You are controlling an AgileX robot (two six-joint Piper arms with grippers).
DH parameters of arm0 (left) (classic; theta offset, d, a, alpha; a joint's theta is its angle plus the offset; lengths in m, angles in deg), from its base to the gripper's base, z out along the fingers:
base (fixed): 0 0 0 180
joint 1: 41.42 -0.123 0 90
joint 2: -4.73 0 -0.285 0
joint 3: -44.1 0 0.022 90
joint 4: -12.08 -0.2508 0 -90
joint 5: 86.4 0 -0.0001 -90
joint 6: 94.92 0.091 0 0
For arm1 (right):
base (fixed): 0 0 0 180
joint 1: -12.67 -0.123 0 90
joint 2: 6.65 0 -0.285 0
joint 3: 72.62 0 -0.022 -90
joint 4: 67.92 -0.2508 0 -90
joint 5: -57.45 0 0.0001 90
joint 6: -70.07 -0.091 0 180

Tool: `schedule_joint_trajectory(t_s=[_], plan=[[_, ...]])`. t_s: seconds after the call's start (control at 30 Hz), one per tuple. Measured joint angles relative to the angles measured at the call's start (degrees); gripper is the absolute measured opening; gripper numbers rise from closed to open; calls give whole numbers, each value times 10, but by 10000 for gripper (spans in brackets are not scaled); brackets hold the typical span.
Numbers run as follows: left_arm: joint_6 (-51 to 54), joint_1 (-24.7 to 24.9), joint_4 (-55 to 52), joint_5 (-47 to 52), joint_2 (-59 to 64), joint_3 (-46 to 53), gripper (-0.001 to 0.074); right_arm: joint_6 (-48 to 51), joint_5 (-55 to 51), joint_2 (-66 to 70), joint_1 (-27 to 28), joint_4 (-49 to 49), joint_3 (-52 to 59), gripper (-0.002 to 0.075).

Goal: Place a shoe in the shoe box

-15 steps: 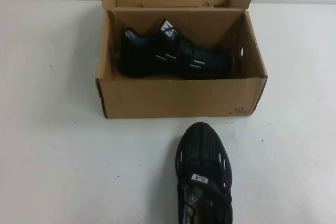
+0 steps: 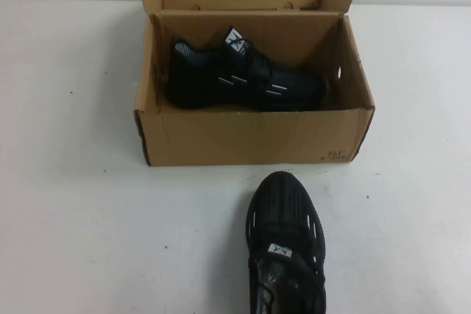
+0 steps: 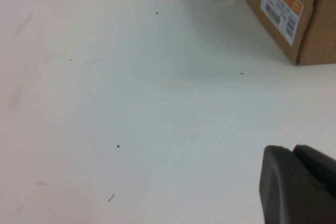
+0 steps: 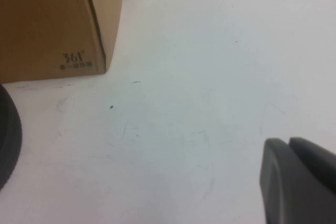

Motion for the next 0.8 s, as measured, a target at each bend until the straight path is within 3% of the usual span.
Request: schedule_joint_trajectory(t_s=[0.3, 0.8], plan=[[0, 0, -1, -8, 0, 0, -2, 0, 2, 0, 0, 0, 0, -17], [1, 0, -2, -43, 0, 0, -2, 0, 129, 0, 0, 0, 0, -17]])
